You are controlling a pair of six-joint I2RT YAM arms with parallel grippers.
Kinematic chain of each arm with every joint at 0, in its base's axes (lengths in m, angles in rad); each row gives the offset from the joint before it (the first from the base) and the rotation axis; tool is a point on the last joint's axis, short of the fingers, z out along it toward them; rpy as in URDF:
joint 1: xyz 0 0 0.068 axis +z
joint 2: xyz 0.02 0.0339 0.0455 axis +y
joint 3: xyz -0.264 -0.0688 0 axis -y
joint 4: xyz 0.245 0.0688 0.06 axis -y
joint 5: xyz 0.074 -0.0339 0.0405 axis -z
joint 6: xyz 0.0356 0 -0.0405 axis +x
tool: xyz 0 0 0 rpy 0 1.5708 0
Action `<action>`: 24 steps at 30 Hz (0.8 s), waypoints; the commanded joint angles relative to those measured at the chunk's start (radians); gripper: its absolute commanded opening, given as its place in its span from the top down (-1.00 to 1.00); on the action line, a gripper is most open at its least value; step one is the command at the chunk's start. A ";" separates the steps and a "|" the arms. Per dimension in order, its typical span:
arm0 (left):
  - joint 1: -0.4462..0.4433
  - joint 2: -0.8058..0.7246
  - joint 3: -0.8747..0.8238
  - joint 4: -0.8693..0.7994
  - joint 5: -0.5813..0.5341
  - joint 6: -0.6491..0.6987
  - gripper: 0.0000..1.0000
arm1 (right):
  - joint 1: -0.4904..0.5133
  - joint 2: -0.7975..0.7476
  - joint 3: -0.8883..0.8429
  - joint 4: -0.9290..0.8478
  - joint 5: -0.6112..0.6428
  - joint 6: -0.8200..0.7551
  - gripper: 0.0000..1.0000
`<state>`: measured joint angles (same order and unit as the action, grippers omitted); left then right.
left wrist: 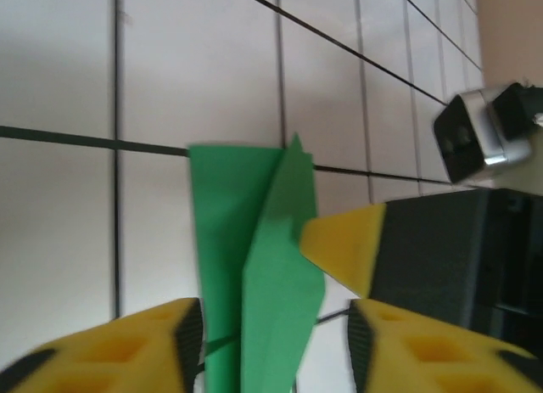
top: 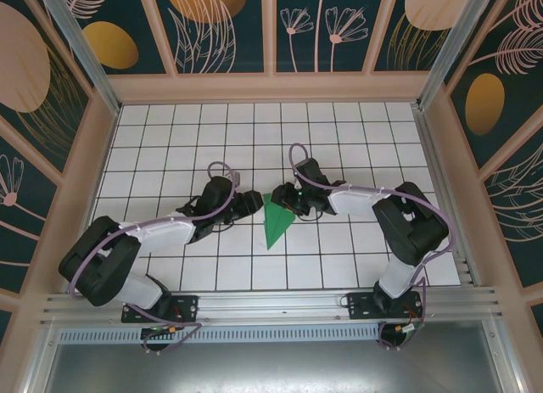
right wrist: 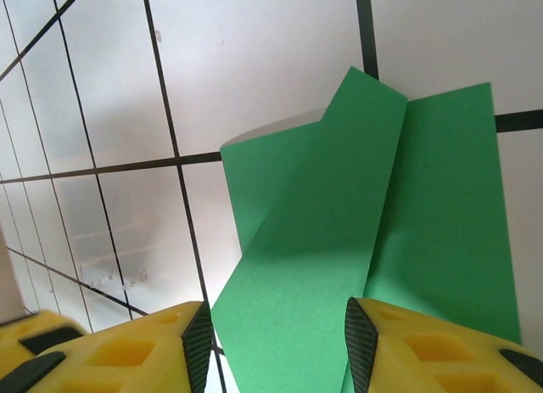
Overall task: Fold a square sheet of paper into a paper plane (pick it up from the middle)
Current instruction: Pick up the paper from the center of the table.
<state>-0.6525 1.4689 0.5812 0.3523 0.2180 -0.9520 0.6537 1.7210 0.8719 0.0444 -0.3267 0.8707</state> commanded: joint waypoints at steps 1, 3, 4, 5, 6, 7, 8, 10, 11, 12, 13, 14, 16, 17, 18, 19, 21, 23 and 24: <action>-0.005 0.047 0.025 0.103 0.128 -0.010 0.25 | -0.012 -0.026 -0.027 0.012 0.021 0.029 0.04; -0.014 0.081 0.042 0.110 0.149 -0.011 0.43 | -0.017 -0.028 -0.040 0.019 0.022 0.040 0.04; -0.017 0.097 0.050 0.106 0.150 -0.012 0.49 | -0.020 -0.028 -0.045 0.022 0.020 0.044 0.05; -0.022 0.116 0.058 0.104 0.152 -0.013 0.55 | -0.024 -0.029 -0.052 0.031 0.014 0.048 0.05; -0.024 0.131 0.064 0.105 0.155 -0.015 0.60 | -0.027 -0.031 -0.057 0.035 0.011 0.049 0.05; -0.026 0.149 0.070 0.105 0.153 -0.016 0.67 | -0.029 -0.031 -0.059 0.039 0.009 0.051 0.05; -0.029 0.165 0.075 0.105 0.152 -0.018 0.72 | -0.029 -0.030 -0.062 0.042 0.005 0.050 0.05; -0.029 0.190 0.086 0.103 0.146 -0.018 0.80 | -0.029 -0.029 -0.063 0.046 0.001 0.049 0.05; -0.030 0.200 0.089 0.096 0.138 -0.018 0.83 | -0.029 -0.027 -0.065 0.050 -0.005 0.048 0.06; -0.030 0.206 0.093 0.083 0.127 -0.016 0.86 | -0.029 -0.025 -0.066 0.055 -0.010 0.047 0.06; -0.029 0.211 0.096 0.067 0.111 -0.015 0.90 | -0.029 -0.022 -0.065 0.059 -0.014 0.047 0.06; -0.030 0.212 0.097 0.053 0.096 -0.012 0.93 | -0.030 -0.019 -0.065 0.064 -0.020 0.045 0.07; -0.030 0.214 0.093 0.031 0.072 -0.008 0.99 | -0.030 -0.010 -0.061 0.069 -0.031 0.045 0.08; -0.029 0.218 0.091 0.025 0.064 -0.007 1.00 | -0.029 -0.005 -0.059 0.075 -0.037 0.043 0.08; -0.029 0.219 0.088 0.021 0.062 -0.007 1.00 | -0.030 0.000 -0.059 0.080 -0.045 0.042 0.08; -0.030 0.221 0.085 0.019 0.060 -0.007 1.00 | -0.030 0.006 -0.056 0.084 -0.051 0.041 0.09; -0.029 0.224 0.082 0.018 0.057 -0.009 1.00 | -0.030 0.016 -0.054 0.088 -0.059 0.040 0.10; -0.030 0.228 0.080 0.017 0.057 -0.006 1.00 | -0.029 0.023 -0.051 0.091 -0.064 0.038 0.11; -0.029 0.229 0.080 0.015 0.057 -0.006 1.00 | -0.028 0.024 -0.051 0.093 -0.067 0.037 0.12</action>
<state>-0.6800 1.6844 0.6529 0.3882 0.2928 -0.9703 0.6289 1.7226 0.8196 0.1078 -0.3679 0.9009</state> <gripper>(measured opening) 0.066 0.443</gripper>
